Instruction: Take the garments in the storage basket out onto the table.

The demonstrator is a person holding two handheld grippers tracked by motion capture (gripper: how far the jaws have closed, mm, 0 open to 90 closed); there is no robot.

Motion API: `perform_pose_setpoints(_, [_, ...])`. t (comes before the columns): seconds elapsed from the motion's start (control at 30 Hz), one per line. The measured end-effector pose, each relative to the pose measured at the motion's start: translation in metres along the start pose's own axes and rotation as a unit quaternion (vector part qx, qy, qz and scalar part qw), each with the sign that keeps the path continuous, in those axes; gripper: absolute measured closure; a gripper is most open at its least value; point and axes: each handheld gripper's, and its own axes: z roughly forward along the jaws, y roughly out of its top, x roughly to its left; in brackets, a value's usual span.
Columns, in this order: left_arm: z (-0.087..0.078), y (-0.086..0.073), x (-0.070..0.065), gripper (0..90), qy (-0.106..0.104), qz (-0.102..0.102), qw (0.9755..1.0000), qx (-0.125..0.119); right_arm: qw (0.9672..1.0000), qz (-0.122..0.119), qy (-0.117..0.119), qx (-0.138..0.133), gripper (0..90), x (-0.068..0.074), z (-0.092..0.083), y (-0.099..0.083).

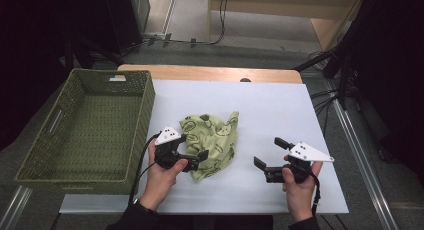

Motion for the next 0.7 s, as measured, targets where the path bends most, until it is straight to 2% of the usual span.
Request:
perform_pose_setpoints(0.1, [-0.003,-0.007,-0.001,0.0,-0.004,0.007,1.0,-0.005,0.9996,0.019,0.005,0.018,0.0,0.002,0.017,0.008])
perform_pose_setpoints(0.23, [-0.005,-0.013,0.001,0.0,-0.002,0.006,1.0,-0.001,0.9987,0.04,0.0,0.031,0.0,0.004,0.038,0.013])
perform_pose_setpoints(0.33, [-0.007,-0.018,0.003,0.0,-0.004,-0.003,1.0,-0.003,0.9984,0.028,0.001,0.049,0.0,0.008,0.049,0.009])
perform_pose_setpoints(0.4, [-0.006,-0.023,0.004,0.0,-0.002,-0.003,1.0,0.002,0.9973,0.029,0.001,0.067,0.0,0.01,0.055,0.002])
perform_pose_setpoints(0.5, [-0.006,-0.028,0.006,0.0,0.002,-0.004,0.9999,0.009,0.9938,0.052,0.007,0.098,2.5,0.009,0.066,-0.013])
perform_pose_setpoints(0.57, [-0.006,-0.028,0.007,0.0,0.007,-0.004,0.9999,0.01,0.9911,0.051,-0.013,0.123,13.2,0.013,0.073,-0.018])
perform_pose_setpoints(0.67, [-0.006,-0.026,0.008,0.0,0.037,0.001,0.9991,0.023,0.9867,0.05,-0.03,0.152,18.7,0.017,0.082,-0.023])
perform_pose_setpoints(0.7, [-0.007,-0.026,0.009,0.0,0.038,-0.001,0.999,0.022,0.9845,0.047,-0.045,0.163,21.4,0.019,0.086,-0.024])
